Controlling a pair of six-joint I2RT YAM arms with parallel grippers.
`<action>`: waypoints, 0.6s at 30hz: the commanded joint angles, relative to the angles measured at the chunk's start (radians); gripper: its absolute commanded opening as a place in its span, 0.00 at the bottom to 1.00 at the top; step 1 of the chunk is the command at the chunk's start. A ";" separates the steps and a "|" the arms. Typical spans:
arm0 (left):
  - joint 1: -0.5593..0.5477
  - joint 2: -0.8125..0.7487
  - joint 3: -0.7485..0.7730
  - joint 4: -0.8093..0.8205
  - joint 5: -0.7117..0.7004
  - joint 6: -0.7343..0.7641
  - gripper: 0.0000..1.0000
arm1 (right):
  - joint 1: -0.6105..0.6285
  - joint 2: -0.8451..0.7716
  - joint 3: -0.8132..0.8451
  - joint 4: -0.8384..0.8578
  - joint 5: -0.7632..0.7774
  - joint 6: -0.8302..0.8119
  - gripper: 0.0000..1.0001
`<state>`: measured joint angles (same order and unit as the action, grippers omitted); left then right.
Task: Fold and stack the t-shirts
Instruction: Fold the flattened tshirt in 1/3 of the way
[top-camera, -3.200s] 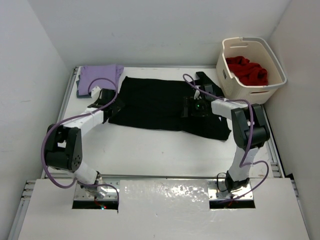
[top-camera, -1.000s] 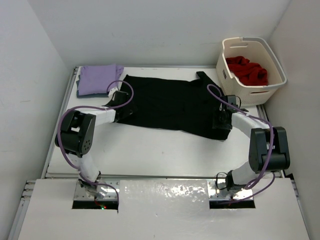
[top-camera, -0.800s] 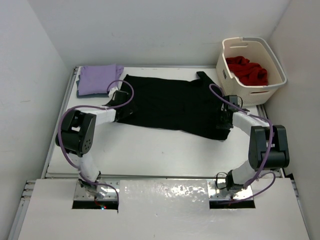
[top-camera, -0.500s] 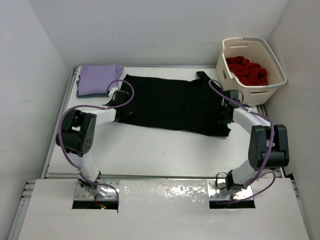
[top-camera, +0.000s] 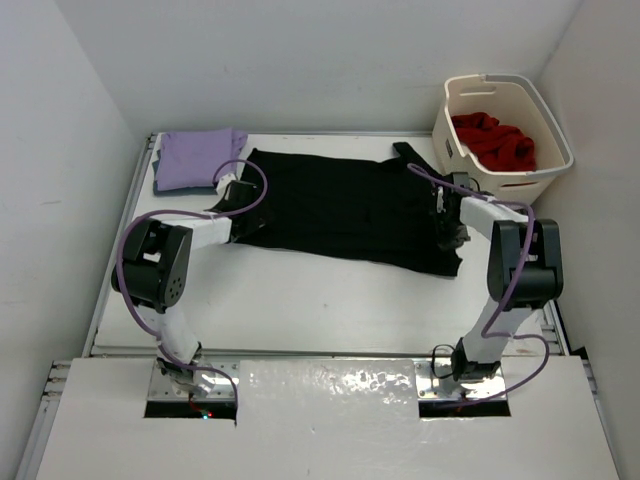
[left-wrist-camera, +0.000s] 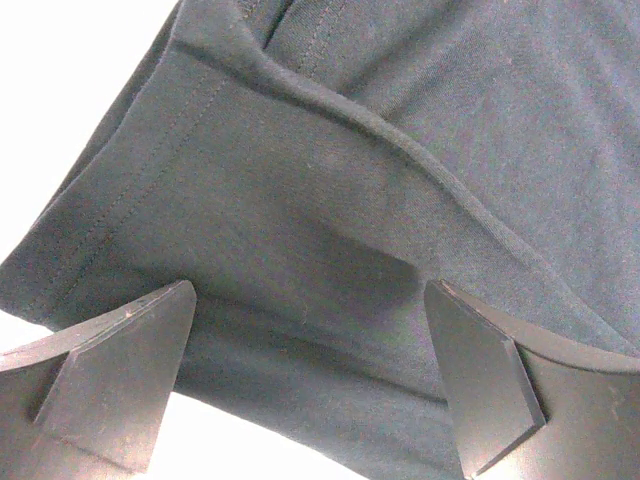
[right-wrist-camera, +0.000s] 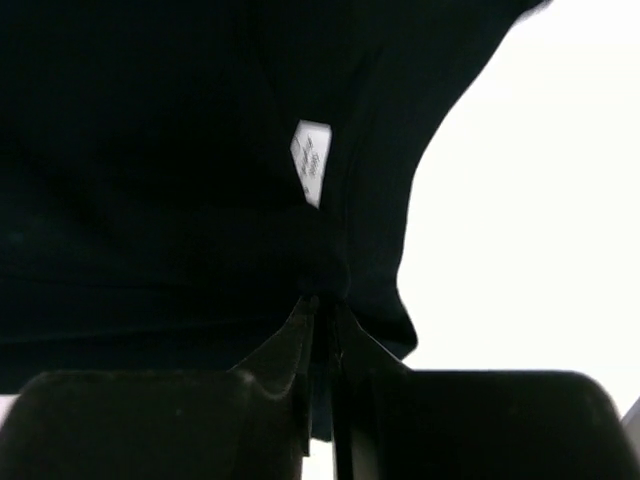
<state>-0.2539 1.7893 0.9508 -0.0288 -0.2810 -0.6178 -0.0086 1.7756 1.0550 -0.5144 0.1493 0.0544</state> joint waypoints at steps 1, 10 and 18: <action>0.025 0.036 -0.027 -0.080 -0.035 0.000 1.00 | -0.027 0.030 0.043 -0.090 0.059 -0.031 0.10; 0.025 -0.004 -0.035 -0.076 -0.014 0.004 1.00 | -0.025 -0.120 0.050 -0.056 -0.065 -0.008 0.64; 0.024 -0.016 -0.047 -0.056 0.019 0.001 1.00 | 0.053 -0.271 -0.096 0.190 -0.338 0.105 0.99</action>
<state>-0.2470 1.7798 0.9386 -0.0250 -0.2810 -0.6170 0.0162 1.5066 1.0142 -0.4541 -0.0219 0.0856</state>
